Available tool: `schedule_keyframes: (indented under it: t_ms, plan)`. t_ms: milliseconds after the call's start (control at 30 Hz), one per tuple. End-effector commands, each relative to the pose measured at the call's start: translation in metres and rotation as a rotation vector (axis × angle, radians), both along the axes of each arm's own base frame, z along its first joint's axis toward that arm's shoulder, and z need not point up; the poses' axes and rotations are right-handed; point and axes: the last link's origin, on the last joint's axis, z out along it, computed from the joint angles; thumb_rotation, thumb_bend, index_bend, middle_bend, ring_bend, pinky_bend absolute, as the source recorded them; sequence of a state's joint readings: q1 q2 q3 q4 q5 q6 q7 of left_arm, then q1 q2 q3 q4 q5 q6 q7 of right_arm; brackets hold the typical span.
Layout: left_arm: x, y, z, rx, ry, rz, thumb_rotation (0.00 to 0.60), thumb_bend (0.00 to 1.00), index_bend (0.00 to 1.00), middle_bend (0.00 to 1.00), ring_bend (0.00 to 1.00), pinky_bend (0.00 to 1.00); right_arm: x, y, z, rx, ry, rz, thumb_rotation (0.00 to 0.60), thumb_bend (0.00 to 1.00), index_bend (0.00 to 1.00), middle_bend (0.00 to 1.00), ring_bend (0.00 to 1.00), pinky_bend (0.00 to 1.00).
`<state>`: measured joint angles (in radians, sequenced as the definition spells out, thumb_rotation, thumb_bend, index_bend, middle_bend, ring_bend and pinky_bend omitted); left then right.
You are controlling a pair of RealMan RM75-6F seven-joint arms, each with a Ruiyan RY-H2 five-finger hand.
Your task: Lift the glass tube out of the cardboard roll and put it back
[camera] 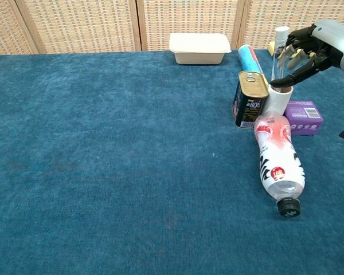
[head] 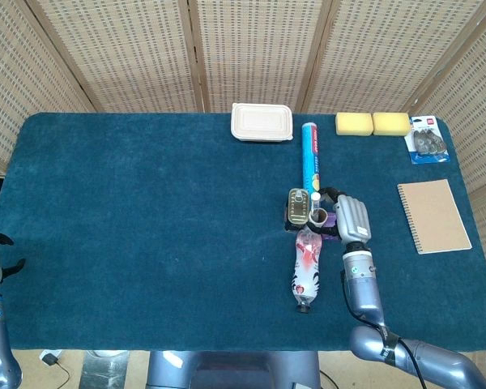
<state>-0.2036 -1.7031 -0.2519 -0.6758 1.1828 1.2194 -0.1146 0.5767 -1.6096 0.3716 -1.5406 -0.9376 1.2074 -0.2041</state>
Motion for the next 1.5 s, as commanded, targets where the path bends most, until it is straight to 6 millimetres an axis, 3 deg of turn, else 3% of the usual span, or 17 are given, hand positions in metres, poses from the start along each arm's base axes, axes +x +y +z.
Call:
schedule_keyframes:
  t_ms: [33,500,867,1500]
  plan:
    - [0.0000,0.0000,0.0000,0.000,0.000,0.000,0.600,0.15,0.47,0.43,0.24,0.33,0.0001,-0.0003,-0.0006,0.000,0.004,0.000,0.600,0.20,0.38,0.42,0.39,0.42]
    - [0.0000,-0.0001,-0.0001,0.000,0.000,0.000,0.600,0.15,0.47,0.43,0.24,0.33,-0.0004,-0.0023,-0.0033,0.001,0.039,-0.016,0.600,0.21,0.41,0.45,0.41,0.44]
    - [0.0000,-0.0002,-0.0002,0.000,0.000,0.000,0.600,0.15,0.47,0.43,0.24,0.33,0.0005,-0.0037,-0.0042,-0.021,0.054,-0.014,0.600,0.23,0.50,0.55,0.51,0.49]
    - [-0.0001,-0.0003,-0.0002,0.000,0.000,0.000,0.600,0.15,0.47,0.43,0.24,0.33,0.0047,-0.0052,-0.0078,-0.031,0.060,-0.009,0.600,0.24,0.54,0.62,0.59,0.51]
